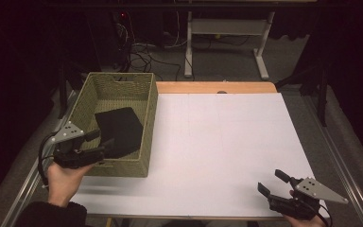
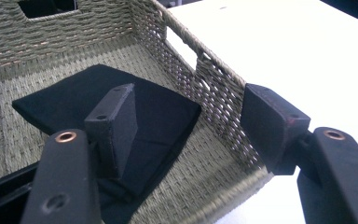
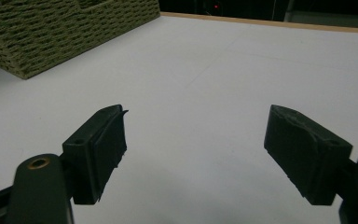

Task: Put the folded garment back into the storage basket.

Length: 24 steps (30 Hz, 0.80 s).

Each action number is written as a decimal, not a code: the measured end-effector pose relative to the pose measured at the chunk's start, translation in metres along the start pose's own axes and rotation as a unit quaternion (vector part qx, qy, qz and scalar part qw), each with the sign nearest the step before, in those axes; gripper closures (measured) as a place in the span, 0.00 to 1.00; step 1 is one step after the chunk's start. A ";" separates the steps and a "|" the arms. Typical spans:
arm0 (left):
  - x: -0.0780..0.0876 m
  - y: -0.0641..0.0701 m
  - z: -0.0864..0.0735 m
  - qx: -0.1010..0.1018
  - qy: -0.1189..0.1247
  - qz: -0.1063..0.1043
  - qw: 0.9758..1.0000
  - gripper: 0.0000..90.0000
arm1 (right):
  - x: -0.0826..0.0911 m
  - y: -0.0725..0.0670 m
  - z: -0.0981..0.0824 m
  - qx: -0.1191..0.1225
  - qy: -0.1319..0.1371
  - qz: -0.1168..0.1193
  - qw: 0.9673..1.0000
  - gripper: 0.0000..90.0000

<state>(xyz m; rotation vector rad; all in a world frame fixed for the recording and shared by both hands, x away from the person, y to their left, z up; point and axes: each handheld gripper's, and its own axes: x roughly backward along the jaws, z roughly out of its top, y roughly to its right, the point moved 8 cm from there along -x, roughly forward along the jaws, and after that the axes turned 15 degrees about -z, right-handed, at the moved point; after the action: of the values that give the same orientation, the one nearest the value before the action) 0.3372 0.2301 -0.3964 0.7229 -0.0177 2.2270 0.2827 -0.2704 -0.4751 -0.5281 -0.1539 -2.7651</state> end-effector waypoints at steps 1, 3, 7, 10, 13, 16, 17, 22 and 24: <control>0.001 0.001 -0.002 0.001 0.002 -0.001 1.000 0.38 | 0.000 0.000 0.000 0.000 0.000 0.000 1.000 0.24; 0.002 0.003 -0.005 0.002 0.005 -0.001 1.000 0.38 | 0.000 0.000 0.000 0.000 0.000 0.000 1.000 0.24; 0.005 0.005 -0.012 0.002 0.007 -0.001 1.000 0.38 | 0.000 0.000 0.000 0.000 0.000 0.000 1.000 0.24; 0.006 0.008 -0.018 0.006 0.010 -0.005 1.000 0.38 | 0.000 0.000 0.000 0.000 0.000 0.000 1.000 0.24; 0.007 0.011 -0.024 0.008 0.011 -0.008 1.000 0.38 | 0.000 0.000 0.000 -0.001 0.000 0.000 1.000 0.24; 0.009 0.014 -0.029 0.002 0.011 -0.006 1.000 0.38 | 0.000 0.000 0.000 0.000 -0.001 0.000 1.000 0.24; 0.009 0.015 -0.031 0.002 0.013 -0.007 1.000 0.38 | 0.000 0.000 0.000 0.000 -0.001 0.000 1.000 0.24; 0.010 0.018 -0.037 -0.001 0.015 -0.006 1.000 0.38 | 0.000 -0.001 0.000 0.000 -0.001 0.000 1.000 0.24; 0.010 0.019 -0.040 -0.001 0.016 -0.006 1.000 0.38 | 0.000 -0.001 0.000 0.000 0.000 0.000 1.000 0.24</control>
<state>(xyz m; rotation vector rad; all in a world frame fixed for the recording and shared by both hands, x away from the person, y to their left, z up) 0.2993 0.2333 -0.4203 0.6852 -0.0001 2.2256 0.2824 -0.2700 -0.4752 -0.5290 -0.1555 -2.7655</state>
